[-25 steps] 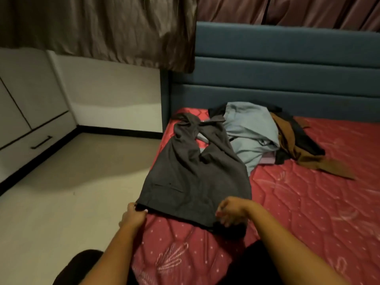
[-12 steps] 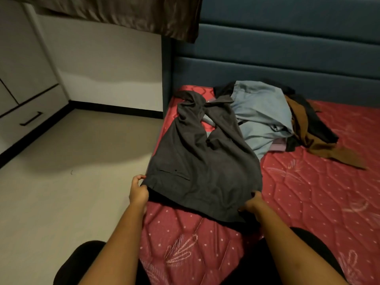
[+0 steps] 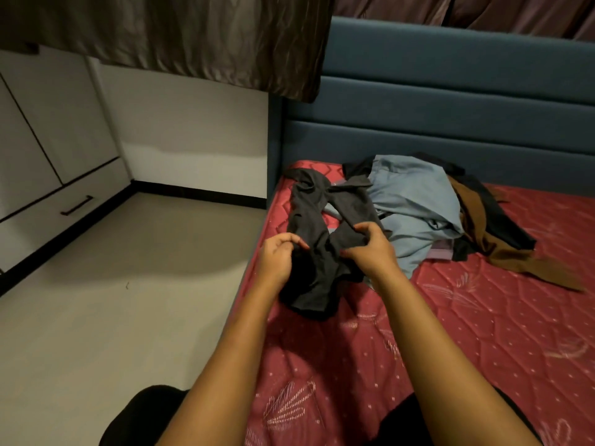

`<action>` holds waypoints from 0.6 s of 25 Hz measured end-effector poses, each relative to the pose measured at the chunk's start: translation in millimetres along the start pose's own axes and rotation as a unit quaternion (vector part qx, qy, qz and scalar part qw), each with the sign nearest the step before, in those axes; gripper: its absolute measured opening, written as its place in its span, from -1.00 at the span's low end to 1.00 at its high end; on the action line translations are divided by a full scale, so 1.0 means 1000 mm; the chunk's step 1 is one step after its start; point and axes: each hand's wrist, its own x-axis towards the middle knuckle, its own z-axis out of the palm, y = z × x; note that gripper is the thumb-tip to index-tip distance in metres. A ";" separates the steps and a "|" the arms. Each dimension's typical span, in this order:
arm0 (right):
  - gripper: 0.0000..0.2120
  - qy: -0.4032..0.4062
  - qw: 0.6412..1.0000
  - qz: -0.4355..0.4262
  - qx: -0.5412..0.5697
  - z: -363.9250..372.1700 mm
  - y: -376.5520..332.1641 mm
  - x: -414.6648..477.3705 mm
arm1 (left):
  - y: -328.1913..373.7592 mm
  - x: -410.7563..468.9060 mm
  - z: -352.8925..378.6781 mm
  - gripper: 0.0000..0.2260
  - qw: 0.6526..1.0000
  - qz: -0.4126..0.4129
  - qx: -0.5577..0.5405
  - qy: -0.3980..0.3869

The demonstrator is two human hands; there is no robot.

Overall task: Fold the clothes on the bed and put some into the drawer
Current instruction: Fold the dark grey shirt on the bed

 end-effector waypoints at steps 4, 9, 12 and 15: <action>-0.57 -0.022 0.985 -0.089 0.148 0.009 -0.042 -0.022 | 0.040 -0.020 0.022 -0.75 0.996 0.081 0.015 0.019; -0.63 -0.028 0.975 -0.187 0.113 0.008 -0.051 -0.044 | 0.072 -0.027 0.022 -0.76 0.993 0.077 0.026 0.089; -0.57 -0.074 0.966 -0.227 0.096 0.004 -0.055 -0.053 | 0.077 -0.029 0.021 -0.77 0.990 0.078 0.034 0.117; -0.53 -0.115 0.948 -0.282 0.095 0.003 -0.053 -0.053 | 0.087 -0.027 0.011 -0.89 0.988 0.089 0.060 0.114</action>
